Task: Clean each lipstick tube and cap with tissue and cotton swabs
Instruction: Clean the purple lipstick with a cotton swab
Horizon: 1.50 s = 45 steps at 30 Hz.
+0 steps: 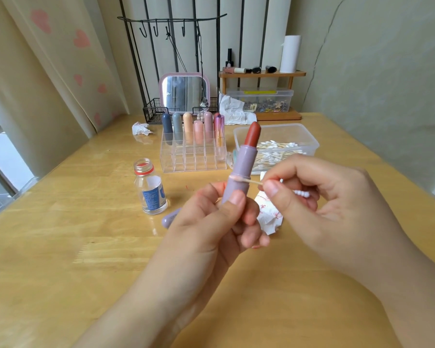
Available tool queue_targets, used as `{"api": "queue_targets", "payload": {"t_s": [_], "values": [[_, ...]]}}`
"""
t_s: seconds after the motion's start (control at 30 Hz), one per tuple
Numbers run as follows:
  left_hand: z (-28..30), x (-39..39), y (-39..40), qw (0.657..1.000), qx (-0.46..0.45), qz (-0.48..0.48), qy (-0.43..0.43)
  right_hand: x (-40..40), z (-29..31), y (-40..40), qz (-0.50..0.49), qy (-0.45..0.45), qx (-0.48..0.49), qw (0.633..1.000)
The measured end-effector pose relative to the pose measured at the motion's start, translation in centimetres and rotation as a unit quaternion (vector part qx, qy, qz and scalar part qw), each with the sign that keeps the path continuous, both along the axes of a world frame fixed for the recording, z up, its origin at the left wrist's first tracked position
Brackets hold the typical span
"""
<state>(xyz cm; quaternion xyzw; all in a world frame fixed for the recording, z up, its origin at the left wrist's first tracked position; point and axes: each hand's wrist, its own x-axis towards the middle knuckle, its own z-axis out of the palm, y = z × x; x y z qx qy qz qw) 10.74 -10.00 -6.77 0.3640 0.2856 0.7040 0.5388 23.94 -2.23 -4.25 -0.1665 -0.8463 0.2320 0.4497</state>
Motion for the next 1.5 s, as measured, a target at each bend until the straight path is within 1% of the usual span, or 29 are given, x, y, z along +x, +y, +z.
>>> {"api": "queue_targets", "payload": {"t_s": [0.1, 0.23, 0.4, 0.57, 0.63, 0.8, 0.87, 0.97, 1.0, 1.1, 1.13, 1.3, 1.4, 1.5], "values": [[-0.08, 0.01, 0.06, 1.000, 0.000, -0.001, 0.005, 0.08, 0.08, 0.21, -0.016, 0.015, -0.003, 1.000], [-0.42, -0.02, 0.44, 1.000, -0.003, 0.005, 0.001, 0.22, 0.09, -0.06, 0.015, 0.017, -0.028, 0.999], [-0.42, -0.14, 0.47, 0.999, -0.004, -0.013, -0.030, 0.18, 0.10, 0.23, -0.011, 0.012, -0.017, 1.000], [-0.31, -0.11, 0.35, 0.999, -0.002, -0.025, -0.042, 0.20, 0.03, -0.11, 0.034, 0.008, -0.049, 0.998], [-0.29, -0.14, 0.28, 0.998, 0.005, -0.042, -0.038, -0.02, -0.07, -0.14, 0.016, 0.006, -0.031, 0.999], [-0.56, -0.45, 0.38, 0.999, 0.015, -0.039, -0.034, -0.01, 0.01, 0.09, -0.018, 0.015, -0.011, 1.000], [-0.58, -0.48, 0.38, 0.998, 0.022, -0.042, -0.033, 0.15, 0.13, 0.13, -0.005, 0.015, -0.021, 1.000], [-0.72, -0.35, 0.46, 1.000, 0.009, -0.023, -0.012, -0.02, 0.22, -0.51, 0.050, 0.028, -0.041, 0.998], [-0.70, -0.31, 0.47, 1.000, 0.007, -0.024, -0.010, -0.11, 0.20, -0.63, 0.054, 0.030, -0.036, 0.997], [-0.59, -0.25, 0.43, 0.999, 0.008, -0.042, -0.028, -0.12, 0.19, -0.17, -0.010, 0.025, -0.015, 1.000], [-0.55, -0.23, 0.40, 0.998, 0.004, -0.043, -0.034, 0.03, 0.22, 0.01, -0.015, 0.024, -0.018, 0.999], [-0.38, -0.10, 0.36, 0.998, 0.003, -0.045, -0.040, 0.12, -0.02, -0.22, 0.031, 0.025, -0.039, 0.998], [-0.27, -0.15, 0.33, 0.998, -0.003, -0.050, -0.047, 0.00, -0.04, 0.12, -0.012, 0.024, -0.017, 1.000], [-0.29, -0.26, 0.25, 0.997, 0.003, -0.062, -0.053, 0.25, 0.10, 0.26, -0.005, 0.023, -0.022, 0.999]]}}
